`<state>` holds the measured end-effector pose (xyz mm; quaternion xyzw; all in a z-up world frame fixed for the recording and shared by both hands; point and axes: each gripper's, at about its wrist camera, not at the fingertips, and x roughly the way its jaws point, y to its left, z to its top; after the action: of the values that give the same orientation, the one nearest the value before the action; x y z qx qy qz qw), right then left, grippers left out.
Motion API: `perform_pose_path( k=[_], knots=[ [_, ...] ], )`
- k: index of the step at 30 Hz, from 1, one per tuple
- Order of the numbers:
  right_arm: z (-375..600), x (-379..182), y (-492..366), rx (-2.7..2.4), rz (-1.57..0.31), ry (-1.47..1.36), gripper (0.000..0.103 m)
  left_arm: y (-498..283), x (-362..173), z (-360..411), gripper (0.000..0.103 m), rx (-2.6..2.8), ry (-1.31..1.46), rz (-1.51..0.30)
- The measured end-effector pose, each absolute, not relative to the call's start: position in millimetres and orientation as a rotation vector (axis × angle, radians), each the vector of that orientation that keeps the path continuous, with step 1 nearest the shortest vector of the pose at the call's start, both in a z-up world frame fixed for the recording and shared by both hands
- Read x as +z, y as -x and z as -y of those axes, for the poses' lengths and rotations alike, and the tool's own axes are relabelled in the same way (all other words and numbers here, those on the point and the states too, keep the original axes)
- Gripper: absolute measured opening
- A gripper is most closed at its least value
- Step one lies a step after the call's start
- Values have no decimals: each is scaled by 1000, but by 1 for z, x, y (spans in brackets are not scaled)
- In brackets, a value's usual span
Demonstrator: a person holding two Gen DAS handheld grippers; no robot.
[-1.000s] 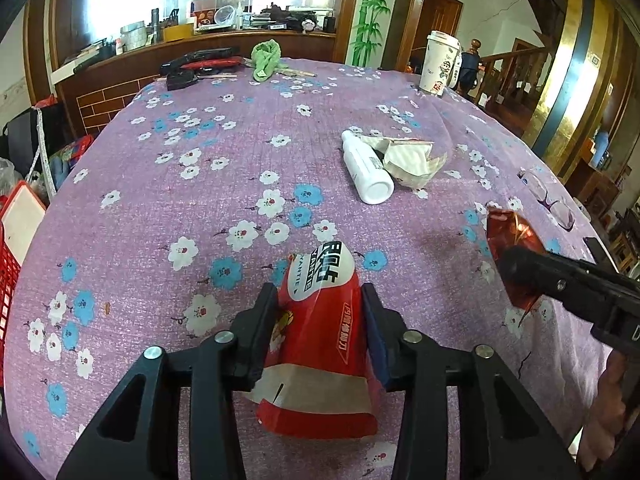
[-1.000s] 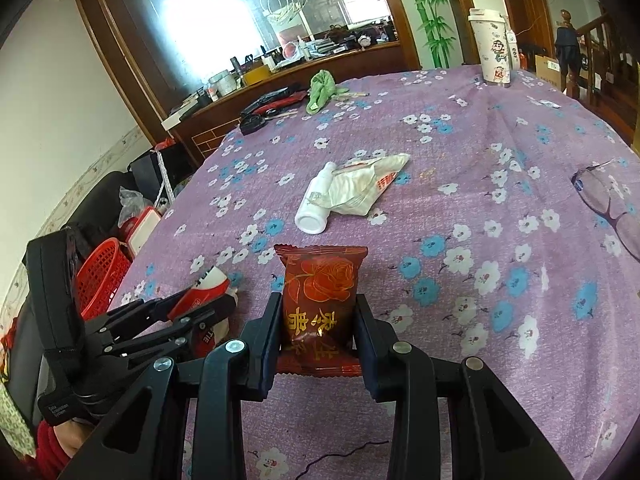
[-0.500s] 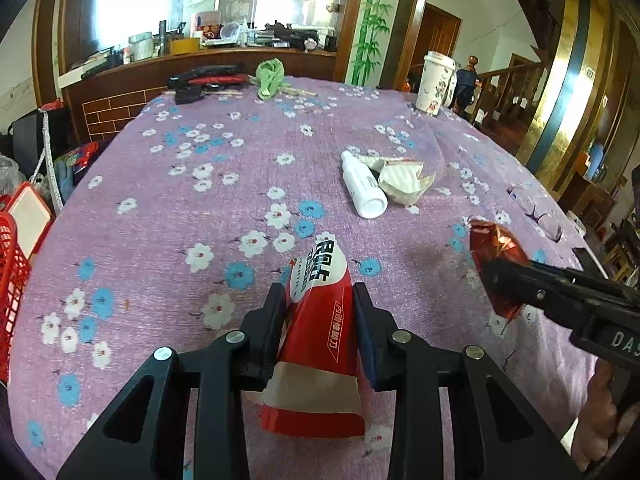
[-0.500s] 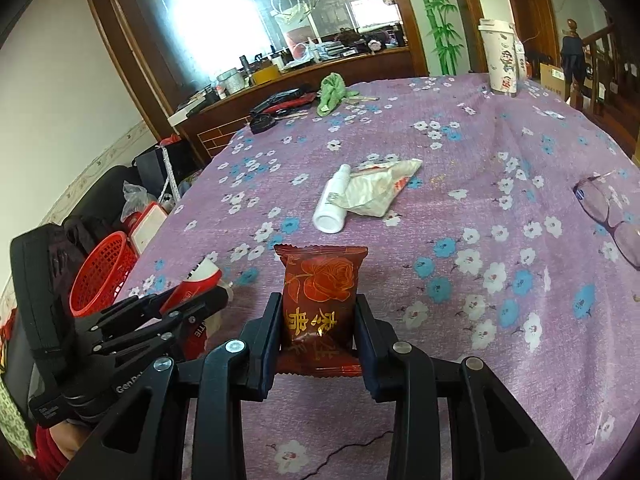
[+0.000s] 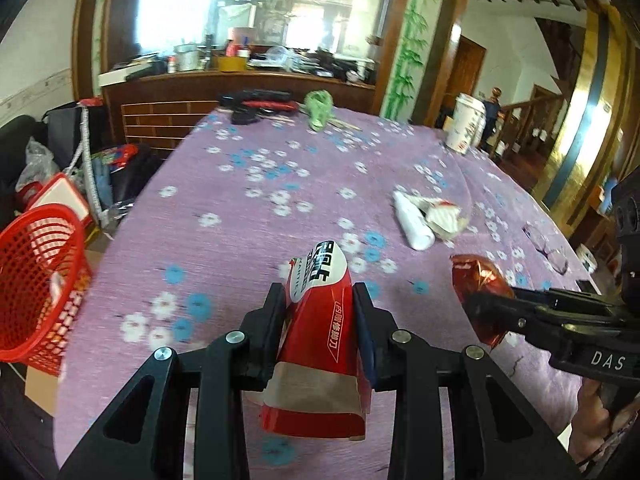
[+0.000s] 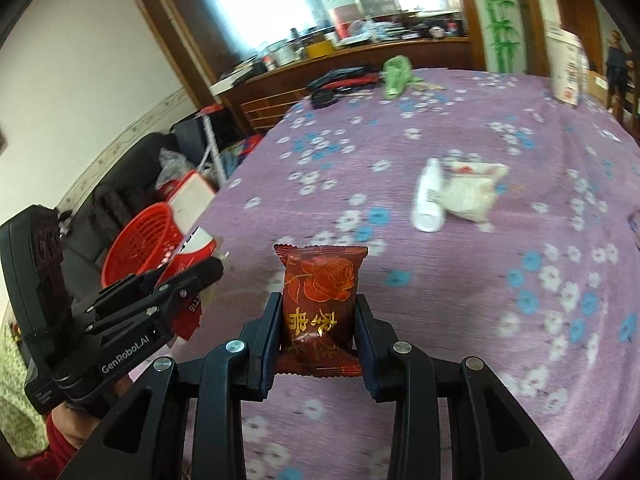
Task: Collect trash
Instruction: 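Carry both packets over the red wastebasket and open both grippers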
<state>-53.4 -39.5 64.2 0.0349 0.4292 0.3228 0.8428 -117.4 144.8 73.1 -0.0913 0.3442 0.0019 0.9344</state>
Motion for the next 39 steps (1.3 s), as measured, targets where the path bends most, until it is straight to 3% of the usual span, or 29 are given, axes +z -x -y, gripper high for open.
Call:
perform_pose_path(
  k=[18, 34, 39],
  knots=[
    [-132, 103, 56, 922, -922, 75, 37, 174, 112, -301, 32, 252, 316, -572],
    [-278, 102, 55, 1065, -952, 124, 38, 194, 79, -409, 34, 437, 406, -610],
    [-286, 102, 40, 1053, -943, 86, 42, 193, 80, -414, 51, 453, 420, -601]
  ],
)
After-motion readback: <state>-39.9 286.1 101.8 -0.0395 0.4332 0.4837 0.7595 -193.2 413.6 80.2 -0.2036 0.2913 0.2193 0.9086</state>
